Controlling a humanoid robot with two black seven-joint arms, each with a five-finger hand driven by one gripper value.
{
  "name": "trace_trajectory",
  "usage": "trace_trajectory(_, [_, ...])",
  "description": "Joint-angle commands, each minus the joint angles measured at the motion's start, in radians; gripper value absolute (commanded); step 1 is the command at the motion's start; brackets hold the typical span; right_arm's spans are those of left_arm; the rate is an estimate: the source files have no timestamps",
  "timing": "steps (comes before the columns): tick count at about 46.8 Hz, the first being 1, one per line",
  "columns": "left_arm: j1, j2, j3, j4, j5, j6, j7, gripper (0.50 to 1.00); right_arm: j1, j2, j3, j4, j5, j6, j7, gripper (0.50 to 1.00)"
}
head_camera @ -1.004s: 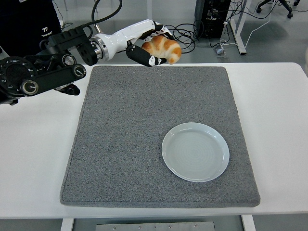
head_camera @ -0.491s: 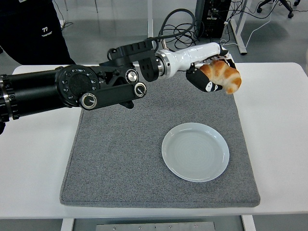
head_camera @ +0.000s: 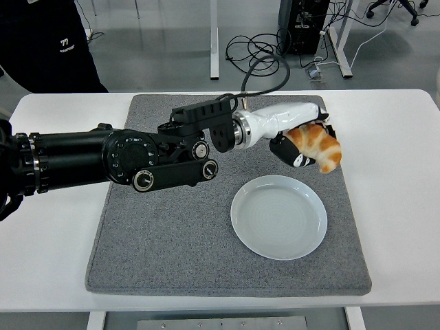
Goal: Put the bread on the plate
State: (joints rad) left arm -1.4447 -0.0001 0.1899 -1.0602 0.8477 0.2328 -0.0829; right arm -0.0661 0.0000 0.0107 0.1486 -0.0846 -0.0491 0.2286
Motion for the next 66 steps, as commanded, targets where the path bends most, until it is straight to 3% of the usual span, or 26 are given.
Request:
trace_trajectory(1, [0.059, 0.0, -0.001, 0.0, 0.045, 0.019, -0.005, 0.5, 0.0, 0.0, 0.002, 0.0, 0.0, 0.0, 0.0, 1.0])
trace_trajectory(11, [0.164, 0.0, -0.003, 0.002, 0.09, 0.057, -0.028, 0.5, 0.0, 0.0, 0.002, 0.003, 0.0, 0.0, 0.0, 1.0])
trace_trajectory(37, [0.25, 0.0, -0.006, 0.002, 0.091, 0.077, -0.037, 0.5, 0.0, 0.0, 0.002, 0.006, 0.0, 0.002, 0.0, 1.0])
trace_trajectory(66, [0.277, 0.0, -0.009, 0.009, 0.088, 0.085, -0.038, 0.5, 0.0, 0.0, 0.002, 0.008, 0.0, 0.002, 0.0, 1.0])
